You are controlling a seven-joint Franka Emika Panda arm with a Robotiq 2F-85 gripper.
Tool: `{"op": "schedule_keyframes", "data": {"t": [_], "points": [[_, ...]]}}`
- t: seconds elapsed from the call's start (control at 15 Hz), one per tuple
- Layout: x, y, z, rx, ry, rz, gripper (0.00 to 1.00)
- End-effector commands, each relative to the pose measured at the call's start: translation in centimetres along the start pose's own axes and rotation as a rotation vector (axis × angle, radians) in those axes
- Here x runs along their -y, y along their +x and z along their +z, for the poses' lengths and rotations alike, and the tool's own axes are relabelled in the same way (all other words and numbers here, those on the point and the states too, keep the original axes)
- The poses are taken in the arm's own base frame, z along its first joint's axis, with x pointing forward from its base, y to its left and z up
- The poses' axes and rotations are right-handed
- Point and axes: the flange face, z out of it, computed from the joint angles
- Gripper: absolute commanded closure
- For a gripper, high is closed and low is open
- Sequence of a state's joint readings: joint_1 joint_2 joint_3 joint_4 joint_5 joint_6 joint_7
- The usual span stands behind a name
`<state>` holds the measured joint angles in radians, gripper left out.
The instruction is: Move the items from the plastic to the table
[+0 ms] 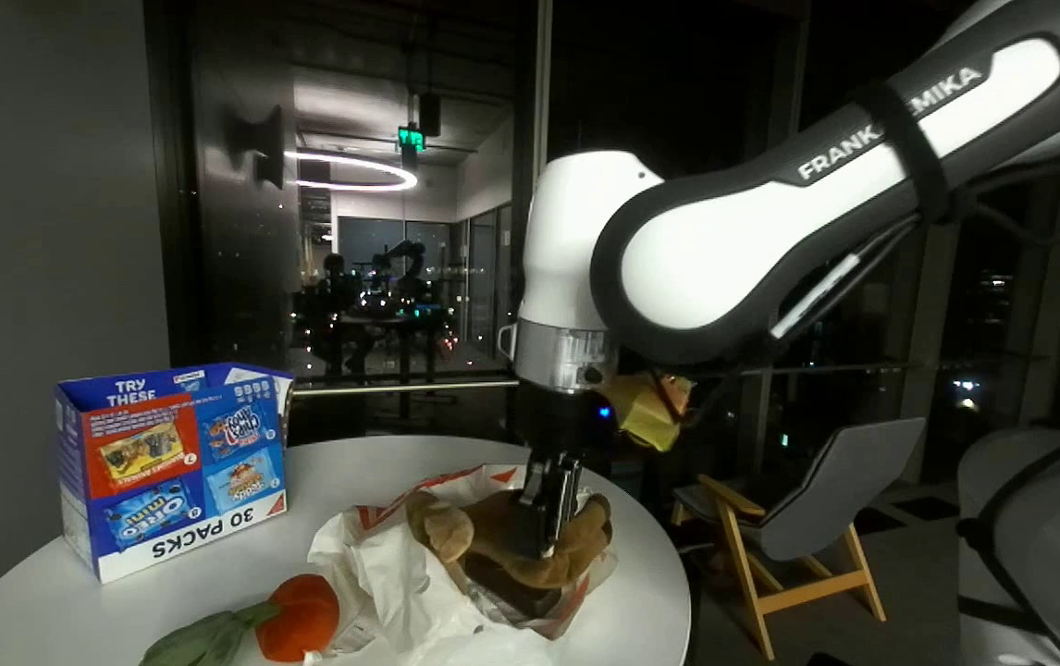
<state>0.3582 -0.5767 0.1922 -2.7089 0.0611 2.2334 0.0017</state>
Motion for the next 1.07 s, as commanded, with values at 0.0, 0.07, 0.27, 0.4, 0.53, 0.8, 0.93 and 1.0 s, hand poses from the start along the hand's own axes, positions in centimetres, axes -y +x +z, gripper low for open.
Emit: {"op": "schedule_keyframes", "data": {"t": [0.0, 0.07, 0.27, 0.4, 0.53, 0.8, 0.93, 1.0], "points": [[1.2, -0.4, -3.1, -0.068, -0.054, -0.177, 0.92], [1.7, 0.2, -3.3, -0.097, -0.084, -0.210, 0.92], [4.0, 2.8, -2.7, -0.187, -0.144, -0.319, 0.92], [6.1, 4.8, -2.3, -0.270, -0.179, -0.393, 0.92], [8.3, 7.2, -1.9, -0.332, -0.211, -0.474, 0.92], [10.3, 13.1, -1.4, -0.380, -0.313, -0.550, 0.92], [10.5, 16.2, -1.3, -0.383, -0.361, -0.538, 0.91], [10.5, 17.8, -0.9, -0.369, -0.379, -0.535, 0.91]]}}
